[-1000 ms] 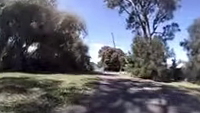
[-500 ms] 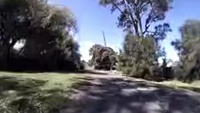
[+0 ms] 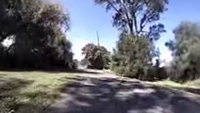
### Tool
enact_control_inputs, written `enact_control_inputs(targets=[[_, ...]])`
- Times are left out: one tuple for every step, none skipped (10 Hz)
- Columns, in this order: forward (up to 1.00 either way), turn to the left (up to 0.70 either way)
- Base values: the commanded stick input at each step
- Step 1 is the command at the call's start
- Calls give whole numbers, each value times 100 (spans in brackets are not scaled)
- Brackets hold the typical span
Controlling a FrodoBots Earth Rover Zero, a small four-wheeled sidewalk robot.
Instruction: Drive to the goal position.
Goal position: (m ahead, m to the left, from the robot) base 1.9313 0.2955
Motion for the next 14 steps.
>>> enact_control_inputs(targets=[[100,0],[100,0],[100,0],[100,0],[100,0],[100,0],[100,8],[100,22],[100,36],[100,30],[100,16],[100,3],[100,4],[100,9]])
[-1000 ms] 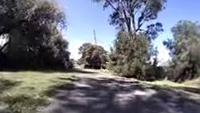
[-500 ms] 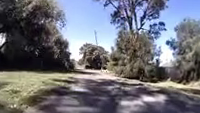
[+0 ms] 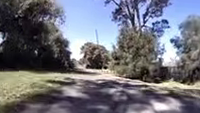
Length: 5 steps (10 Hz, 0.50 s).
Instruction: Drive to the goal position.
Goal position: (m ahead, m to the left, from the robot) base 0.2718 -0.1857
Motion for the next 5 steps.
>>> enact_control_inputs(targets=[[100,14],[100,20],[100,25],[100,30],[100,35]])
